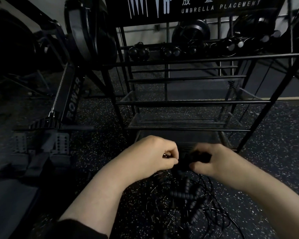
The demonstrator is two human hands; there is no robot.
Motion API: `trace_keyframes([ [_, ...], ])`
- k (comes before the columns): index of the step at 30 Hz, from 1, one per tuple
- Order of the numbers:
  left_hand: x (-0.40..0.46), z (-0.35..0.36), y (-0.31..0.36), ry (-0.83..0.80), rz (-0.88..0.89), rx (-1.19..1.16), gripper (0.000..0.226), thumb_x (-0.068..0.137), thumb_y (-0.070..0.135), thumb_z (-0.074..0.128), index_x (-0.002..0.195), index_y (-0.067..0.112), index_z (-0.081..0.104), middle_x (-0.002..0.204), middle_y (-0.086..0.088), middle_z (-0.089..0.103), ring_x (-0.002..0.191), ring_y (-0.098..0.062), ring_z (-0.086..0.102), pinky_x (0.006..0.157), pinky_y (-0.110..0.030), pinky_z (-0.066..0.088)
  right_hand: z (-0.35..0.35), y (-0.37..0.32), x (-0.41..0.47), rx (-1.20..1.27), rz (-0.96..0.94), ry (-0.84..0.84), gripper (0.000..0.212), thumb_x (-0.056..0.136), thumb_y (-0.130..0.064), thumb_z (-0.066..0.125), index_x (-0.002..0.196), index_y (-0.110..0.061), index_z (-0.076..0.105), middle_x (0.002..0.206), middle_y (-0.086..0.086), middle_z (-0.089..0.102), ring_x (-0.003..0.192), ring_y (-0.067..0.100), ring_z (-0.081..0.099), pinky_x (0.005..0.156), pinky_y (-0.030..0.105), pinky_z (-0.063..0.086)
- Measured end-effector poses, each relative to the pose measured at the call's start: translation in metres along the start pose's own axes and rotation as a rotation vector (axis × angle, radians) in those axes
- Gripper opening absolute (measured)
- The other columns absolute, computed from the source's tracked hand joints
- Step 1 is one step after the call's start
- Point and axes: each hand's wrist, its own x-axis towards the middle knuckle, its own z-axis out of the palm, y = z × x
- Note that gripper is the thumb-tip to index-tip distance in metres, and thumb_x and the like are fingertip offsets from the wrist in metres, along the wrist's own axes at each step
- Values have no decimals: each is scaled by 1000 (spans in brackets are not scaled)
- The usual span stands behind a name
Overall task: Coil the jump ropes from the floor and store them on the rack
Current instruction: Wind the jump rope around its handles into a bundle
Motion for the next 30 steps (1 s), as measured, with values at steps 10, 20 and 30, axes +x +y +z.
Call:
trace_keyframes([
  [10,-9,-14,-5,-105,99,-375,21,75,32,88,74,23,69,63,12,60,61,2,50,61,-18,42,-8,-11,-12,172,-162,-377,11,80,-30,74,91,-31,75,82,-5,70,76,6,59,73,21,46],
  [20,3,16,-15,37,4,-971,15,91,27,62,82,21,72,72,8,67,65,-3,64,60,-14,51,-3,-11,-13,750,-252,-269,25,71,-28,73,95,-26,68,79,7,54,62,18,44,54,24,38],
  [30,7,28,8,109,-170,-1073,35,110,22,40,80,13,57,57,6,37,50,-8,23,51,-27,15,-3,-15,-9,971,-138,-25,44,73,-40,87,99,-20,58,88,17,63,65,22,54,55,28,44],
])
